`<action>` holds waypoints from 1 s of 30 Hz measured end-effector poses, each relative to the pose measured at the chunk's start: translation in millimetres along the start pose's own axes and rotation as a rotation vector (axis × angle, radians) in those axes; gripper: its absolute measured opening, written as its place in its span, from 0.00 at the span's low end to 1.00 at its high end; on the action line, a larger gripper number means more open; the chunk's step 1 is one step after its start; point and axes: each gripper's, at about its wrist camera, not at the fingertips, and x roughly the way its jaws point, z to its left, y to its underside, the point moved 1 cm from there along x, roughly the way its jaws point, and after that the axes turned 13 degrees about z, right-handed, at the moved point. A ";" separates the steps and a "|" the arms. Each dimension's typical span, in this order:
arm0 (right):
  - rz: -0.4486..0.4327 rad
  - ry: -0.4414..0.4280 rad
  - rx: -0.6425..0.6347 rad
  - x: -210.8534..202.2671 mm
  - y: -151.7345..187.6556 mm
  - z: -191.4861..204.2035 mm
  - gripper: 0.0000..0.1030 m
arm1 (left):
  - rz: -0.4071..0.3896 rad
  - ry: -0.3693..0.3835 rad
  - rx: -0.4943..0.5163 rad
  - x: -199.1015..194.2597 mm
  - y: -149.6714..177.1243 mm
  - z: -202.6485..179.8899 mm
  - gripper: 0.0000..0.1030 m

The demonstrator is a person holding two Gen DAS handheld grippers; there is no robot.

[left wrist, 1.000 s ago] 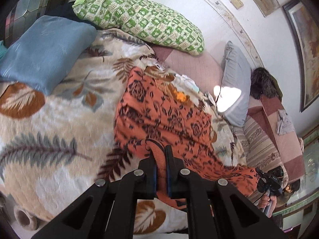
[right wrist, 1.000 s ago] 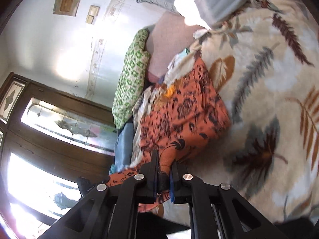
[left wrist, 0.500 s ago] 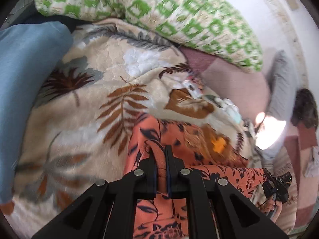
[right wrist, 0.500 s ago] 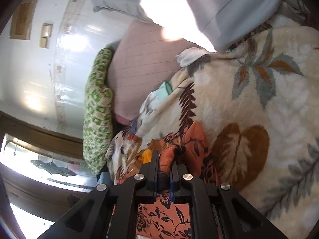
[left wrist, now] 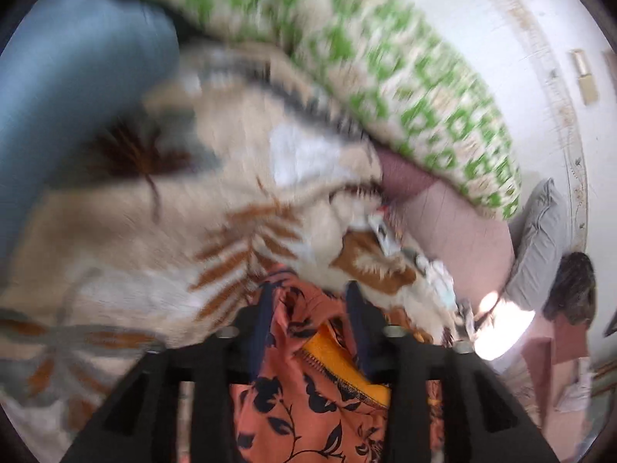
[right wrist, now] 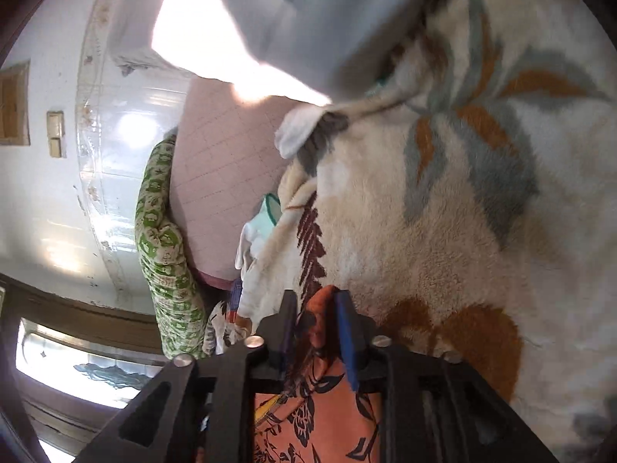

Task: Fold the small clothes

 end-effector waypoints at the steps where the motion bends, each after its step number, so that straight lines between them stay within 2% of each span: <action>1: -0.034 -0.015 -0.022 -13.6 3.7 8.3 0.56 | -0.079 -0.012 0.020 -20.1 7.9 -6.1 0.58; 3: -0.143 -0.027 -0.066 -49.6 14.2 29.0 0.67 | -0.195 -0.041 0.036 -52.4 30.2 -17.3 0.62; 5: -0.175 0.037 -0.147 -70.0 26.0 57.0 0.67 | -0.229 -0.059 0.091 -67.6 60.2 -31.4 0.69; 7: -0.113 0.111 -0.285 -67.3 46.3 90.7 0.67 | -0.235 -0.084 0.128 -65.0 92.6 -40.3 0.70; 8: -0.071 0.177 -0.350 -57.6 60.5 105.8 0.67 | -0.222 -0.106 0.140 -60.4 105.8 -39.9 0.70; 12: 0.179 0.413 -0.588 25.0 135.6 138.8 0.65 | -0.149 -0.171 0.102 -15.1 146.3 -26.7 0.70; 13: 0.234 0.454 -0.624 46.3 153.2 138.4 0.64 | -0.126 -0.200 0.089 -1.4 148.4 -19.9 0.70; 15: 0.333 0.511 -0.697 91.6 184.9 138.6 0.51 | -0.073 -0.252 0.071 13.5 145.9 -6.7 0.69; 18: 0.447 0.540 -0.742 146.1 212.9 137.8 0.42 | -0.086 -0.256 0.074 14.5 142.8 0.2 0.69; 20: 0.492 0.591 -0.766 178.1 223.2 138.4 0.39 | -0.092 -0.365 0.102 18.7 138.4 -0.7 0.69; 21: 0.481 0.615 -0.779 191.1 223.2 140.9 0.39 | -0.068 -0.399 0.101 22.0 135.3 2.9 0.69; 24: 0.395 0.647 -0.784 212.6 199.1 158.7 0.38 | 0.046 -0.349 0.042 37.1 127.7 23.4 0.69; 28: 0.230 0.716 -0.711 236.4 136.8 176.6 0.37 | 0.072 -0.362 0.134 36.0 126.4 21.3 0.69; 30: 0.125 0.675 -0.693 230.0 112.7 188.6 0.37 | 0.083 -0.349 0.148 33.4 127.1 24.3 0.69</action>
